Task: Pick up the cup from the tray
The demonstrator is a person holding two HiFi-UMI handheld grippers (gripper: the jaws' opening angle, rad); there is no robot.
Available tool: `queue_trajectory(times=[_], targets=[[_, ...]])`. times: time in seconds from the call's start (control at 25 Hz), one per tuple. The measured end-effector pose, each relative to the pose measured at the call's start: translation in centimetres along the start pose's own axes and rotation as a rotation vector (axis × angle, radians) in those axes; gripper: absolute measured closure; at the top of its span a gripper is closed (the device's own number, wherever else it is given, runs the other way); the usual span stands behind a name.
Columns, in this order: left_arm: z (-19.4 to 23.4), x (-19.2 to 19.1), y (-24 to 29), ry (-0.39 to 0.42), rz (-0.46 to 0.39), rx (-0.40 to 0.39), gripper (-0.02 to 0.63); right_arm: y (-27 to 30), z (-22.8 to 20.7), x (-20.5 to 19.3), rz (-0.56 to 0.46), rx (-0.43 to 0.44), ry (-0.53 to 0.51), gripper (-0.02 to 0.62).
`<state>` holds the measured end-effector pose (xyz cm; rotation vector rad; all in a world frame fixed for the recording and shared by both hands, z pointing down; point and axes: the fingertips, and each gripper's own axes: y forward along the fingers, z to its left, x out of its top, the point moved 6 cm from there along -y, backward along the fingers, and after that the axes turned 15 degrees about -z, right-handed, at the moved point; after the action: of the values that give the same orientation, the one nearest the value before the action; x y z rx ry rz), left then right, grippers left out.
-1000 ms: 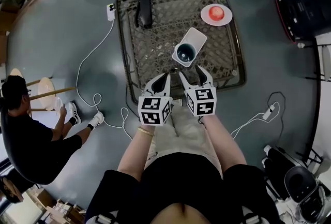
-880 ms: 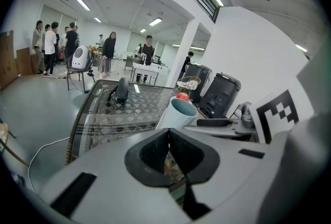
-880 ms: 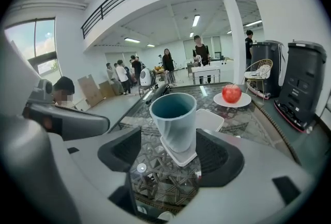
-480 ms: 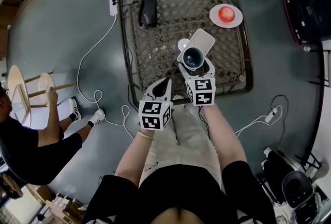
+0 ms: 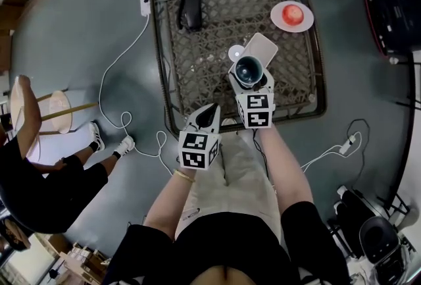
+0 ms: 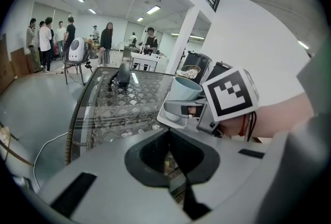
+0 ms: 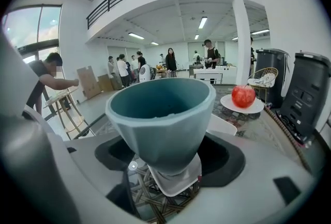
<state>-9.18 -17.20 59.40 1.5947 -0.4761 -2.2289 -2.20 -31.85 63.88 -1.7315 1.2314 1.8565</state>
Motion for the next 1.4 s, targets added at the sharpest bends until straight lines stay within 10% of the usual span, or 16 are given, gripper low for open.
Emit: queue_trajectory(times=[1.4], targets=[[-3.5, 6.5, -2.4, 0.073, -0.13, -0.044, 0.597, -13.3, 2.0, 7.1, -0.075, -0.075, 0.107, 0.236]])
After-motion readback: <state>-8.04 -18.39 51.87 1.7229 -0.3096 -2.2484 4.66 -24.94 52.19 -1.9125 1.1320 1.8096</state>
